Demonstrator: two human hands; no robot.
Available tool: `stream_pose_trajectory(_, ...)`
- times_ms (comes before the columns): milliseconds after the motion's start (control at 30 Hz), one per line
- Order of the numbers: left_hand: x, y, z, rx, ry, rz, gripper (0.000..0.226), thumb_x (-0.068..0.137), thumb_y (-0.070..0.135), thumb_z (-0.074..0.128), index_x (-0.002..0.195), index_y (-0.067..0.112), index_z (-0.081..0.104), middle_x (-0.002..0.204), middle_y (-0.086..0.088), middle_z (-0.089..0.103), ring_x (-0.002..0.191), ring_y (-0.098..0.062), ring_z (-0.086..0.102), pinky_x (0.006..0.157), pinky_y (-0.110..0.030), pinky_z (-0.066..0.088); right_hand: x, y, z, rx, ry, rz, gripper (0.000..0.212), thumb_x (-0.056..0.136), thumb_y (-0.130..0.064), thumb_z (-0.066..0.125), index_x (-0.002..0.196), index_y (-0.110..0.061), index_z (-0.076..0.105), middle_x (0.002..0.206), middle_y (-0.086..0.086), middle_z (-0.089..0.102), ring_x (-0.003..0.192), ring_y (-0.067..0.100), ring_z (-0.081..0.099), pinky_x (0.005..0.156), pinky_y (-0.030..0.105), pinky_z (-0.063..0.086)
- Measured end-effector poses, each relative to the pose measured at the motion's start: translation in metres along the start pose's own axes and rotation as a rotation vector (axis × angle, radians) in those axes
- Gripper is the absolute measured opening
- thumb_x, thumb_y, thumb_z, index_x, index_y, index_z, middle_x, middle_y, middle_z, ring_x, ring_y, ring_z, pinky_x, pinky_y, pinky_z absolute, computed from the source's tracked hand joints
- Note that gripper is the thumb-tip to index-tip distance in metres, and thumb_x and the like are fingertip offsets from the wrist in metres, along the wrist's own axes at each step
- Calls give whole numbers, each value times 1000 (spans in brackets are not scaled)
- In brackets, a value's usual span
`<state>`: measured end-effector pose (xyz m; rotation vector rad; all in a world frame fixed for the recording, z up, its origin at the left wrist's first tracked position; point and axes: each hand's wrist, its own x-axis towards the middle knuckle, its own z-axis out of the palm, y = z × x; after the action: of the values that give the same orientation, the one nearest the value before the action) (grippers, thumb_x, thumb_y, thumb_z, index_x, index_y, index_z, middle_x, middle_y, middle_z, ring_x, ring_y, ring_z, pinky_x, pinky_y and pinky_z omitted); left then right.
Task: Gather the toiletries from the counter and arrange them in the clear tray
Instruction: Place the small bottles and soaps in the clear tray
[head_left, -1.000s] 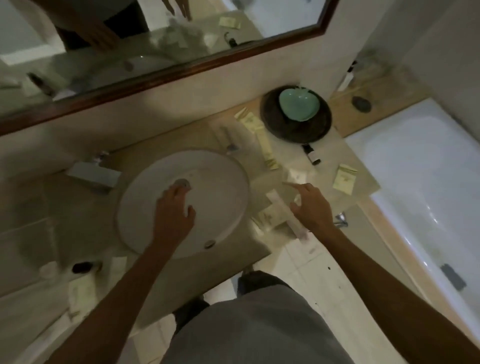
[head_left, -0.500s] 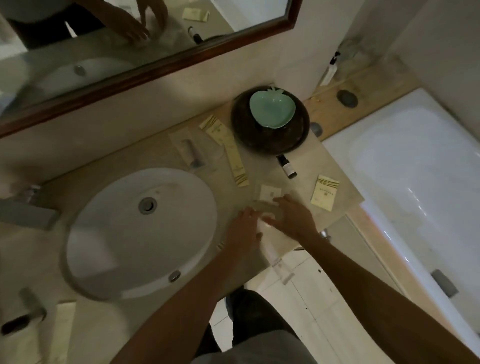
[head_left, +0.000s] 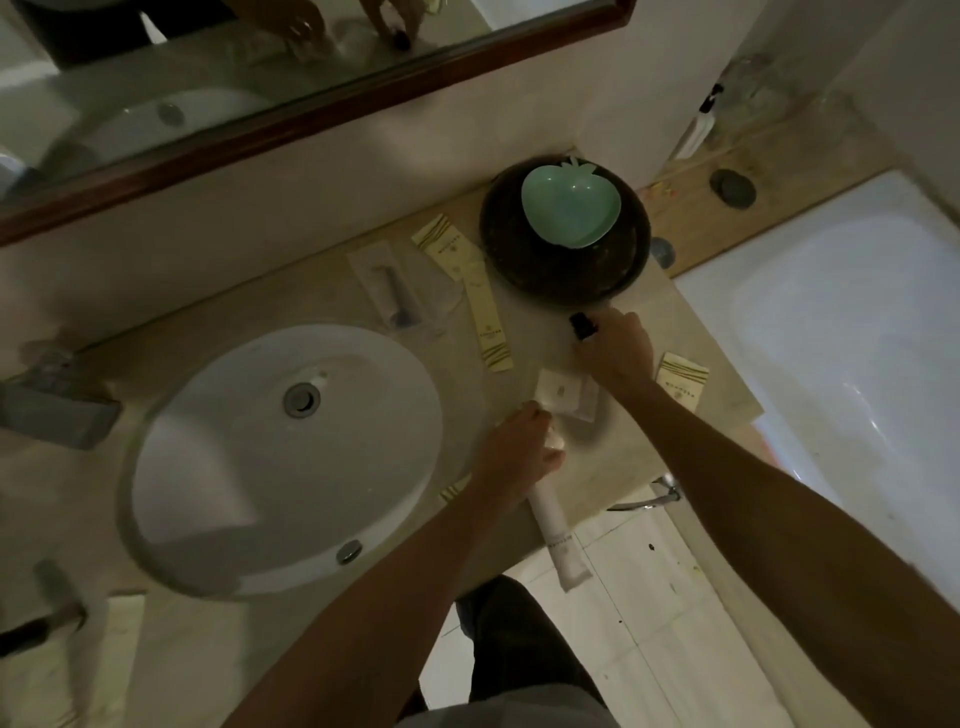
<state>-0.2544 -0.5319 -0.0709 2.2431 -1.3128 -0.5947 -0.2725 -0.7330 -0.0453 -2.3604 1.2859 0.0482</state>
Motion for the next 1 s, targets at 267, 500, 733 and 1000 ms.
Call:
stream_pose_trajectory(267,-67,-66,-84,-76,201,-69,45,82,50,63,110,14,62,107,-3,57,81,-22,62,67,-38,56,-86,-93,12,307,-68,-250,30,76,-35,83,93,-21,64,88,-4,65,75,13,61,70,29,52)
stream_pose_trajectory(500,-254,-208,-218,-86,578,-543,35,81,43,73,108,22,62,104,6,58,78,-10,60,68,-31,53,-206,-260,89,397,-344,-443,37,77,-48,80,83,-18,59,69,-9,62,62,0,58,55,14,39)
stream_pose_trajectory(733,-407,-359,-301,-7,599,-961,36,81,48,69,99,17,63,94,0,60,83,-19,58,76,-38,51,-318,-402,161,415,-505,-463,44,78,-57,76,77,-17,57,69,0,62,62,15,59,60,28,48)
stream_pose_trajectory(1000,-414,-423,-282,-175,412,-945,25,78,30,76,93,12,66,97,-5,59,84,-18,54,74,-25,37,-361,-519,226,332,-392,-652,27,90,-38,70,106,-17,74,92,-1,71,78,10,63,71,25,52)
